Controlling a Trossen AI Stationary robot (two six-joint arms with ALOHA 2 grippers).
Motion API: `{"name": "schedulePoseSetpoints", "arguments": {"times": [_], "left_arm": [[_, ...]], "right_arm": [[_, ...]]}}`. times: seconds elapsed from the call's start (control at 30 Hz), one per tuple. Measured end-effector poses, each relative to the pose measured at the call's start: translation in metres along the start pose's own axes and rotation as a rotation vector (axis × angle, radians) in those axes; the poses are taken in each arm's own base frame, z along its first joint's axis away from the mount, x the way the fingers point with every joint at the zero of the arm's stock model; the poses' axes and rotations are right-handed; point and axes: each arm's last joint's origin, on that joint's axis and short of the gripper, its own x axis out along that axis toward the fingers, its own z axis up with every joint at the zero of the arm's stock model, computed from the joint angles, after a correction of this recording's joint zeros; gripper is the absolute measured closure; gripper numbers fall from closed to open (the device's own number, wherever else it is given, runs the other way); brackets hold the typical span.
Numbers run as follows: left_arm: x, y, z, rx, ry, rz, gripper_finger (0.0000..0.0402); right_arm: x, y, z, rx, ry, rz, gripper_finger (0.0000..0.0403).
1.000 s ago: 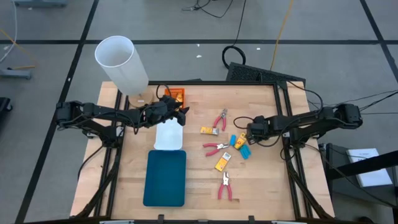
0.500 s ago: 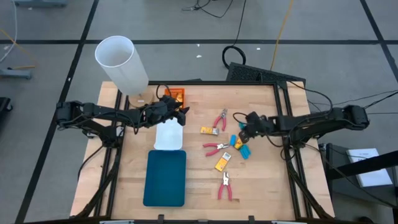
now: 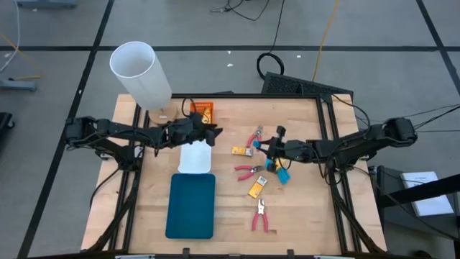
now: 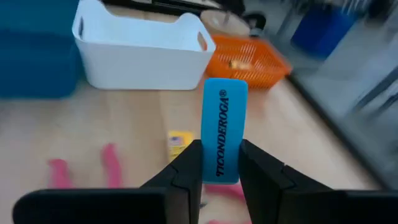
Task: Pick & Place School Supplies
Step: Put the blue eraser into the white bin
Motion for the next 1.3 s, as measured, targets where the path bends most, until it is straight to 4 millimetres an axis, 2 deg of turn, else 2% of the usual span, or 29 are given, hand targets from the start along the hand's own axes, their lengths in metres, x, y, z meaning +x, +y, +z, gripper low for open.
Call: {"name": "schedulePoseSetpoints", "arguments": {"times": [0.17, 0.37, 0.5, 0.73, 0.97, 1.3], "left_arm": [[0.0, -0.02, -0.004, -0.065, -0.004, -0.195, 0.0165], [0.004, -0.035, -0.01, -0.06, -0.002, -0.237, 0.0165], [0.024, -0.047, -0.012, -0.054, 0.038, -0.235, 0.0165], [0.06, -0.07, -0.01, 0.055, 0.156, -0.179, 0.0165], [0.078, -0.081, -0.006, 0.103, 0.192, -0.143, 0.0165], [0.086, -0.078, -0.011, 0.121, 0.176, -0.081, 0.0165]], "right_arm": [[0.008, 0.01, 0.0, -0.179, -0.032, -0.052, 0.0323], [0.014, 0.014, -0.001, -0.272, -0.051, -0.078, 0.0323], [0.016, 0.014, 0.0, -0.289, -0.064, -0.108, 0.0323], [0.015, 0.011, 0.001, -0.297, -0.048, -0.186, 0.0323], [0.015, 0.011, 0.001, -0.296, -0.048, -0.184, 0.0323], [0.015, 0.011, 0.001, -0.293, -0.051, -0.184, 0.0323]]}}
